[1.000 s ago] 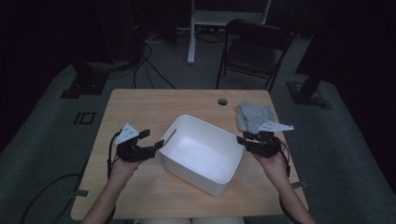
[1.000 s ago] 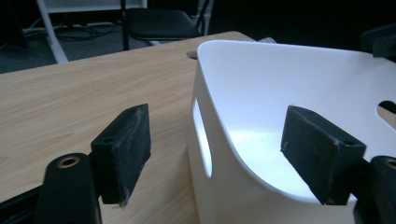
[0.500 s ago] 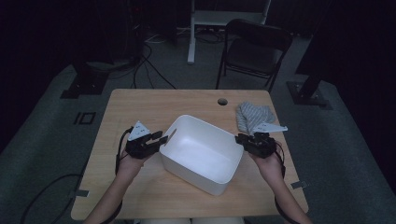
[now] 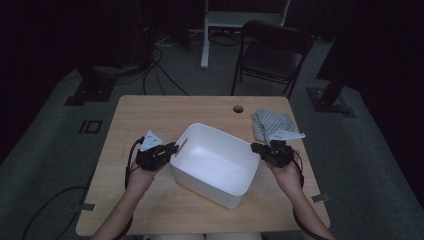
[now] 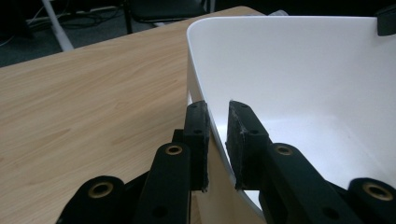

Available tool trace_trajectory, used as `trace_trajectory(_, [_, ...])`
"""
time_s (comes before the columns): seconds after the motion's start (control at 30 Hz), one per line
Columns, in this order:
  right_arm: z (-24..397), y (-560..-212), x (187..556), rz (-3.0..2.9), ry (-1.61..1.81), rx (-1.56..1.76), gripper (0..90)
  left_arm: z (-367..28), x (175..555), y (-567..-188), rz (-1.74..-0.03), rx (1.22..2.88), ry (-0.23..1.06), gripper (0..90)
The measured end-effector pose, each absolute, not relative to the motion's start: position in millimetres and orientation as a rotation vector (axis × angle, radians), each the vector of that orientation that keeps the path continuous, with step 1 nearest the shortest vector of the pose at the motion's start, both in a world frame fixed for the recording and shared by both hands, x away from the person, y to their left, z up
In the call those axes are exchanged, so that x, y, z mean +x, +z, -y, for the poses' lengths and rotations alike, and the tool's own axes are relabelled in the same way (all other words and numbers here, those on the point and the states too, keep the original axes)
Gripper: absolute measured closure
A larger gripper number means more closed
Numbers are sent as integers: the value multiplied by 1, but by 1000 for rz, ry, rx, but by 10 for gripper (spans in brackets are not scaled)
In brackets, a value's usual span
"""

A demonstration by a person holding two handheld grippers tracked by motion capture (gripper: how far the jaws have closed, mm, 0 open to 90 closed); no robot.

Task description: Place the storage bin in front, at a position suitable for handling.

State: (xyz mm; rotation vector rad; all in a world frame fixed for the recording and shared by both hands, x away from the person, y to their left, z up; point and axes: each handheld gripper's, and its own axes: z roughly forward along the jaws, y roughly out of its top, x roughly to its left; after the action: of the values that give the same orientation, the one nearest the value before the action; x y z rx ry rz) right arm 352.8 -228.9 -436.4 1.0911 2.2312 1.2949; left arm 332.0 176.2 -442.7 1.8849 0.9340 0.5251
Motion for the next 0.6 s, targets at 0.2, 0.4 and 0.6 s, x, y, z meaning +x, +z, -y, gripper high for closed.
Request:
trace_trajectory(0.2, [225,-436,358,-2246,1297,1079,841,-181,324,-442,-957,1859,521,786])
trace_trajectory(0.4, [222,-437,368,-2266,1333,1057,839,-184,313,-442,-971,1856,544,783])
trace_trajectory(0.6, [217,-436,375,-2281,1336,1034,832,-187,301,-441,-988,1843,558,784])
